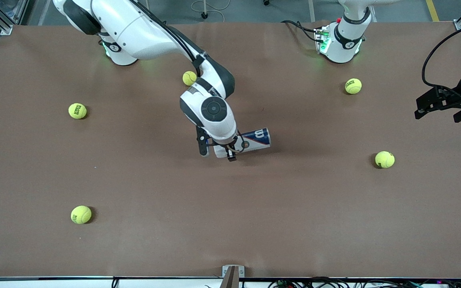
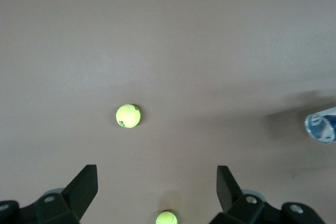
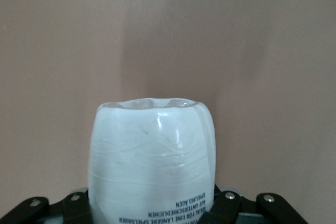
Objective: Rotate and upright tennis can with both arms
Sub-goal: 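Carry the can to the table middle while the left gripper approaches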
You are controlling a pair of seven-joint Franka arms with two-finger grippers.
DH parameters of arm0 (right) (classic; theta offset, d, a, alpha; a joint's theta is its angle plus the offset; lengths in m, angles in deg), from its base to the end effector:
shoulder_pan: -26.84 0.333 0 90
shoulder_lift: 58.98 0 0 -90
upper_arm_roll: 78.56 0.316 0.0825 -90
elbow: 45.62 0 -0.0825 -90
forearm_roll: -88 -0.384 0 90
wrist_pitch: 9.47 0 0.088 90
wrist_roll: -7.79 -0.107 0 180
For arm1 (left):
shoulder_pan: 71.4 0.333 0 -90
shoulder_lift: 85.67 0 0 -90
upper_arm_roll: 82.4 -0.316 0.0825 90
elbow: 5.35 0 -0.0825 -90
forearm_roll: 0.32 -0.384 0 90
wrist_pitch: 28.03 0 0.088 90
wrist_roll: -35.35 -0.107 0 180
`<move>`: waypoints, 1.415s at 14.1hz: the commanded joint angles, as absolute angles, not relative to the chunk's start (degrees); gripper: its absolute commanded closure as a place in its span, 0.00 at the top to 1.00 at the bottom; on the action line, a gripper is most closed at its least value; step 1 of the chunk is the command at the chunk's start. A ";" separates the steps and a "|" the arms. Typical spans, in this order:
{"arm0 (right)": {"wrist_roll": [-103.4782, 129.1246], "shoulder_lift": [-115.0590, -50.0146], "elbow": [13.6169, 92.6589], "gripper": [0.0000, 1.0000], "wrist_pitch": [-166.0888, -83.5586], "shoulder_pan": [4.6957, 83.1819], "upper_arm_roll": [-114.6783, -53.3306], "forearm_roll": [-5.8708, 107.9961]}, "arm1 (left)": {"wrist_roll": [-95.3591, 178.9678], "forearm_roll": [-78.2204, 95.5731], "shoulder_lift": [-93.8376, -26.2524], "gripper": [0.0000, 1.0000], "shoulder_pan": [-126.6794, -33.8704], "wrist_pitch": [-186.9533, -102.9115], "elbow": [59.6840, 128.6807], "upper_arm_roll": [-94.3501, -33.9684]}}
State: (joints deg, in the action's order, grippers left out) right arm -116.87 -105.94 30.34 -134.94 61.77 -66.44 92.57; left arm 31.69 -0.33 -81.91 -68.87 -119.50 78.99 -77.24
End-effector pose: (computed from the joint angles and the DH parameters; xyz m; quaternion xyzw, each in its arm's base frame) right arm 0.5384 0.5195 0.2550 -0.7700 0.6358 0.0405 0.0339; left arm 0.5776 -0.0246 0.6366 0.9981 -0.0547 0.0296 0.0026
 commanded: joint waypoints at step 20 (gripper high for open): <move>-121.67 -118.22 18.36 0.85 -136.21 73.51 -75.74 94.68 | 31.14 -0.93 -82.42 1.00 -68.59 -119.09 79.55 -76.95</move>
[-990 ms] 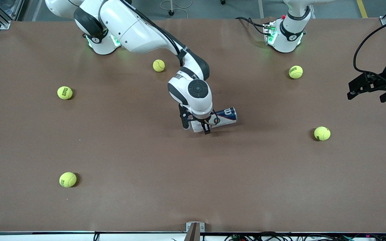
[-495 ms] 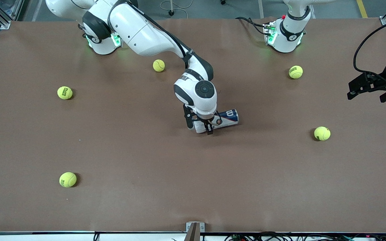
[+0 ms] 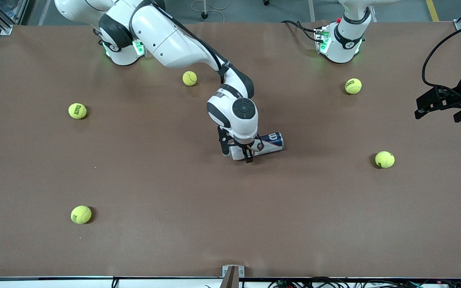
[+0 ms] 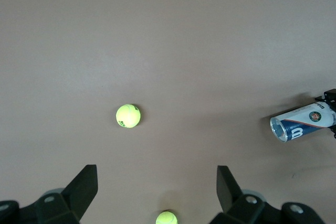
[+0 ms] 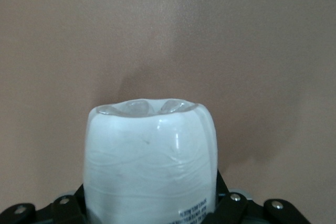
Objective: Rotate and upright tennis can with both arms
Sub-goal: 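Carry the can to the table middle while the left gripper approaches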
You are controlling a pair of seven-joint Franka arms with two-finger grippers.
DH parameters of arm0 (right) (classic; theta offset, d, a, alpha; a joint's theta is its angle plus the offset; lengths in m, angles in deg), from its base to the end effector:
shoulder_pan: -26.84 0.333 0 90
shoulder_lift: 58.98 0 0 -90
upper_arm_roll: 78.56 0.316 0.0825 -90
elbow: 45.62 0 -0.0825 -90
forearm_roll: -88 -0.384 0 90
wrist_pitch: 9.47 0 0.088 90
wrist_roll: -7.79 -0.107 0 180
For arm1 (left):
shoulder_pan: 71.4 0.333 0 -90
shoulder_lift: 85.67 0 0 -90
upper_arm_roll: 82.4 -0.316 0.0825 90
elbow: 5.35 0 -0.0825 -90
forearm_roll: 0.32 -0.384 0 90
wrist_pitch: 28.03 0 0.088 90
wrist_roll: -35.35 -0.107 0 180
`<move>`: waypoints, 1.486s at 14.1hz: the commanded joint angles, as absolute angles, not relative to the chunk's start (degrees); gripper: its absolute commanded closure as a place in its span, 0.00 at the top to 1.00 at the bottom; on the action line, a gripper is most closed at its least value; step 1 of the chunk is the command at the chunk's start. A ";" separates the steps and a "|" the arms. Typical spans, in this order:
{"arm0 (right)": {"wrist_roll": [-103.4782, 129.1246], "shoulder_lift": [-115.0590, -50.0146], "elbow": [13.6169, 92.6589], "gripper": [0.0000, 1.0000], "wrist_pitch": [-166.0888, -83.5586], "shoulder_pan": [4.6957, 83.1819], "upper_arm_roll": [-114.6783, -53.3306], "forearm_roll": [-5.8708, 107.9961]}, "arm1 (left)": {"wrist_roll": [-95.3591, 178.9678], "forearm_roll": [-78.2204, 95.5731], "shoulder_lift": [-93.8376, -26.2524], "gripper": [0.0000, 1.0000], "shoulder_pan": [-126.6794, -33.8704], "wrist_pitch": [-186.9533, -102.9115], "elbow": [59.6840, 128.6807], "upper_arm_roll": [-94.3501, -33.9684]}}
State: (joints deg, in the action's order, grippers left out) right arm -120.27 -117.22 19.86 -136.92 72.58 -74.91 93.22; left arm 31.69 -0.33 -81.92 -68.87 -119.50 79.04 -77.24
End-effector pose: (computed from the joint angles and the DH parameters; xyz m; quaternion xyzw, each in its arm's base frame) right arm 0.5163 0.5744 0.1845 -0.7796 0.6253 -0.0112 0.0333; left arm 0.5776 -0.0246 0.6363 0.9981 -0.0547 0.0292 0.0026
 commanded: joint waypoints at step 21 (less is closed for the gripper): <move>-112.56 -107.52 15.72 1.00 -120.31 69.21 -73.28 93.45 | 35.71 21.63 -69.14 1.00 -70.79 -126.54 94.64 -74.40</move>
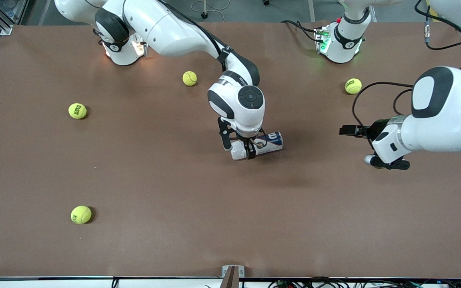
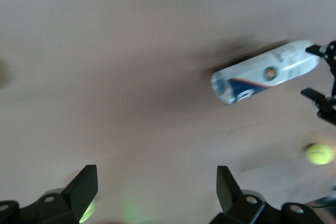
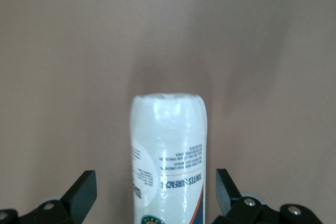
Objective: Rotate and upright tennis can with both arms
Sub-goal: 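Carry the can to the table middle while the left gripper approaches, then grasp the can's open end with the left gripper while the right gripper releases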
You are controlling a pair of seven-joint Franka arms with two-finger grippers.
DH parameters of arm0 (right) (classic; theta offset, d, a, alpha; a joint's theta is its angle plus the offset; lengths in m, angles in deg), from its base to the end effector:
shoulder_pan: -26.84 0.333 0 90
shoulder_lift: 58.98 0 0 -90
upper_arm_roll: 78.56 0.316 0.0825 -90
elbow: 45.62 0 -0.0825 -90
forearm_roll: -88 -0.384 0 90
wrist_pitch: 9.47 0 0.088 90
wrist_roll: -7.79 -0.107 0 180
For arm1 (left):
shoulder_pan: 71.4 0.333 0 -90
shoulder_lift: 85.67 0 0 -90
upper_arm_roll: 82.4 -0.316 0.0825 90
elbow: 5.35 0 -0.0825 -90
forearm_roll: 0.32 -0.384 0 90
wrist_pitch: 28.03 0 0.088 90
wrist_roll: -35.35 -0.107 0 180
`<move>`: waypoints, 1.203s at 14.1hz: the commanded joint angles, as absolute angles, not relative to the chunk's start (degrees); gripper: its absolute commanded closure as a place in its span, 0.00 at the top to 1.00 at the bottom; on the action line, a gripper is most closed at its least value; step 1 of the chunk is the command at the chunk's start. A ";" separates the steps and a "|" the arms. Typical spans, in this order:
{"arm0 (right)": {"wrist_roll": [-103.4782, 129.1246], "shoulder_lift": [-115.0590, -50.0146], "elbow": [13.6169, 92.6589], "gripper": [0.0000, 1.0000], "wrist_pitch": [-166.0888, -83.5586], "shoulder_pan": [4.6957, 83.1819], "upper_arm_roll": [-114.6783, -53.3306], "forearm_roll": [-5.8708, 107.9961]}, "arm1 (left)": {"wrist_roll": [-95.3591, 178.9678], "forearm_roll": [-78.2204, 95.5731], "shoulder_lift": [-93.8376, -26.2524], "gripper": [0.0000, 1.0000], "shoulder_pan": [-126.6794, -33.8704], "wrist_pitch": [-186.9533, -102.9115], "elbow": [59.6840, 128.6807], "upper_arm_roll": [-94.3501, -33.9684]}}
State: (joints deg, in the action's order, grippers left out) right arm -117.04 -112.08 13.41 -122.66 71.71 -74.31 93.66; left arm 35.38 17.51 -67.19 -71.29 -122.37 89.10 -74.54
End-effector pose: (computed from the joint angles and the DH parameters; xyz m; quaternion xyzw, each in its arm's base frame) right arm 0.5297 0.5715 0.2842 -0.7918 0.6105 -0.0166 0.0094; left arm 0.6066 -0.1057 0.4109 0.9718 -0.0292 -0.1697 0.1612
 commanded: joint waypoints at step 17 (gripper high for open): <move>-24.43 -68.22 51.32 1.00 -107.30 38.90 -73.90 88.88 | 9.17 73.51 -57.72 1.00 -73.51 -161.45 115.58 -66.31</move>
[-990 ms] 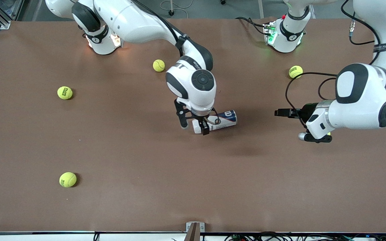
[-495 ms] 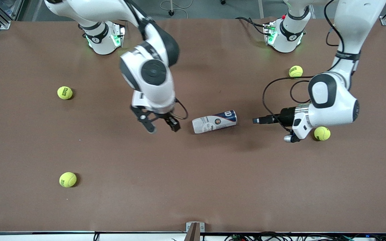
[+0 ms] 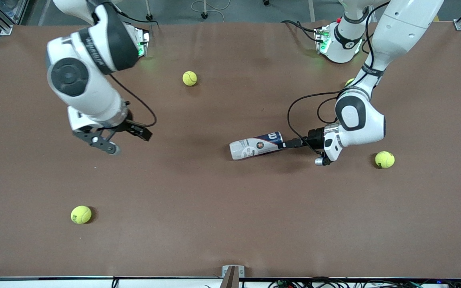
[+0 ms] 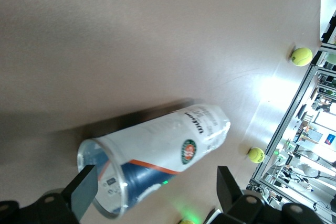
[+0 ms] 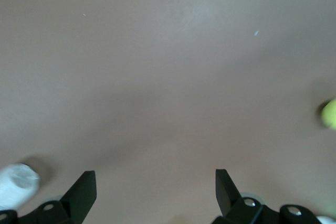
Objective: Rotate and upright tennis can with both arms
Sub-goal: 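Grasp the can's open end with the left gripper while the right gripper releases, then hold the can with the left gripper while the right gripper withdraws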
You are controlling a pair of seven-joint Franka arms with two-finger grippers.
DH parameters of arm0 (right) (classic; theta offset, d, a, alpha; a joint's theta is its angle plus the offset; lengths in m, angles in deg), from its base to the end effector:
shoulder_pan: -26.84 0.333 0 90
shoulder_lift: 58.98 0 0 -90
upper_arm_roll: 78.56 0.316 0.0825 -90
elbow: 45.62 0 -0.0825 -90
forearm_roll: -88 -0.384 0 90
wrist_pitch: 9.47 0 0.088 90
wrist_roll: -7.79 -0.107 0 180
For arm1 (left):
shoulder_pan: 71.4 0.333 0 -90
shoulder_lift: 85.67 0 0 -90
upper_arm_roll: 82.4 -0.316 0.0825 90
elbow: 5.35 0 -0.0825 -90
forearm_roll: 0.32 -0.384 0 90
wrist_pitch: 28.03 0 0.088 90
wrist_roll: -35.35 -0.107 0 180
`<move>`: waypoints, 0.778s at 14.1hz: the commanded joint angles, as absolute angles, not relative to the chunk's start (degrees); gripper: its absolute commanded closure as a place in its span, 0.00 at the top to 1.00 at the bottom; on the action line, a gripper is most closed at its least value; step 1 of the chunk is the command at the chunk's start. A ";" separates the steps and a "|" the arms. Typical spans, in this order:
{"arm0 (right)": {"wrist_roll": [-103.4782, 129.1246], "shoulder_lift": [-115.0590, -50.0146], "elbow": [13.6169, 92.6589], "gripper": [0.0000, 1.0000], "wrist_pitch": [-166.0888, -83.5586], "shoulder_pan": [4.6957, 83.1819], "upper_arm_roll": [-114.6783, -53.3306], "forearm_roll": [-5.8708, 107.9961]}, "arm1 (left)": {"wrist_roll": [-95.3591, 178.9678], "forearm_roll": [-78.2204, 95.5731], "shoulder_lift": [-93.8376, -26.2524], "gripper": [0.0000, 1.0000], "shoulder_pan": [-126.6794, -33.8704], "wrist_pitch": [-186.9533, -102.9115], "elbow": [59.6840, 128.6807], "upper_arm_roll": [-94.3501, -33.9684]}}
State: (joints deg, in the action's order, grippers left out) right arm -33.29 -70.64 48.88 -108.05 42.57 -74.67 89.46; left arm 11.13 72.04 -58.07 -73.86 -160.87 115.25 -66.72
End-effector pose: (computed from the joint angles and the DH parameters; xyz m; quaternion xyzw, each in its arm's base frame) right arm 0.5759 0.1997 0.4808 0.9808 -0.1833 -0.0540 0.0381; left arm 0.5286 -0.1941 0.1843 0.8818 0.1484 -0.1005 0.4361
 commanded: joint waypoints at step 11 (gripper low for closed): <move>10.08 -67.25 44.47 1.00 -100.00 22.45 -74.34 90.19 | 0.21 85.10 -56.22 0.62 -75.97 -161.36 117.17 -66.23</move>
